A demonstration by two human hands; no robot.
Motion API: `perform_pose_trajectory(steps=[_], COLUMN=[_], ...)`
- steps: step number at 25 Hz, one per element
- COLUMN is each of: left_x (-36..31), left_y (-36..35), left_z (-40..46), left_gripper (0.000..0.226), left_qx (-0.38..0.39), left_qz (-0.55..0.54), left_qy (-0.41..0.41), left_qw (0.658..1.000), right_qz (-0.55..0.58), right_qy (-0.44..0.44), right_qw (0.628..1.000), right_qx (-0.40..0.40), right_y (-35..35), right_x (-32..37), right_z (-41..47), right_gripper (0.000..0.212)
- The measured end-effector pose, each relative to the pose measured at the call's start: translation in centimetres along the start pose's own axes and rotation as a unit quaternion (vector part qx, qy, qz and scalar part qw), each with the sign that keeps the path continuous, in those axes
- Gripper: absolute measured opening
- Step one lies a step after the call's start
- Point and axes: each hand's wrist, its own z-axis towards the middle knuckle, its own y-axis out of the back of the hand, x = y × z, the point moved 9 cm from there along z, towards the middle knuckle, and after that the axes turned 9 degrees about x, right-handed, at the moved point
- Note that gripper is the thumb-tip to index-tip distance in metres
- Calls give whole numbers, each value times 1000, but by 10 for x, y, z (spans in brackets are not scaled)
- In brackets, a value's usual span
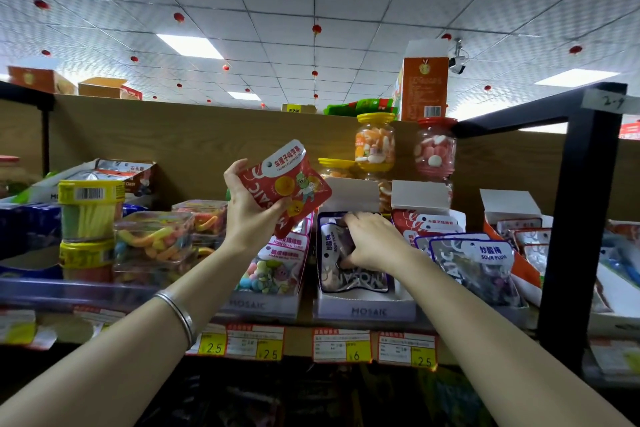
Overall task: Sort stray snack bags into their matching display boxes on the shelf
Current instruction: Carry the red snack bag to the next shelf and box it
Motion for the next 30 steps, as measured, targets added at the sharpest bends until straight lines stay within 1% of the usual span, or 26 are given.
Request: perform_pose_trajectory(steps=[3,6,7,10,11,13,16,19,21,23,25,26,28,29,30], left_x=[-1,-3,-2,0,1,1,1,1,1,1,1,2,2,2,3], left_y=[0,-1,-1,0,0,0,0,5,7,8,7,7,8,8,7], left_z=[-1,-2,-2,-1,-1,-2,-3,-2,-2,-2,-1,-1,-1,0,0], left_gripper=[82,81,81,82,82,82,81,83,83,84,84,84,84,84,85], left_qx=[0,-1,0,0,0,2,-1,-21,-33,-36,-32,-31,-33,-34,-33], left_qz=[-2,-1,-1,-2,-2,-6,-11,-10,-6,-2,-2,-5,-3,-1,-1], left_qy=[1,-3,-4,0,1,3,4,7,6,1,2,2,2,2,2], left_qw=[1000,1000,1000,1000,1000,1000,1000,1000,999,999,999,1000,999,999,999], right_qz=[23,7,-4,19,19,-3,-7,46,141,272,385,395,351,327,309], right_qy=[-2,-1,3,8,6,-1,-15,-38,-65,-99,-119,-114,-93,-87,-84], right_qw=[1000,1000,1000,1000,1000,1000,1000,998,986,950,902,897,919,930,939], right_qx=[20,13,7,1,3,9,-13,-31,-62,-117,-152,-161,-156,-143,-123], right_y=[0,1,1,4,7,9,14,22,31,35,31,29,24,20,14], right_x=[1,2,4,6,6,5,4,-3,-14,-28,-35,-34,-26,-22,-21], right_z=[1,3,3,1,0,-1,-6,-11,-15,-20,-23,-22,-17,-16,-13], right_gripper=[56,54,57,82,87,82,66,51,50,54,67,74,86,85,78])
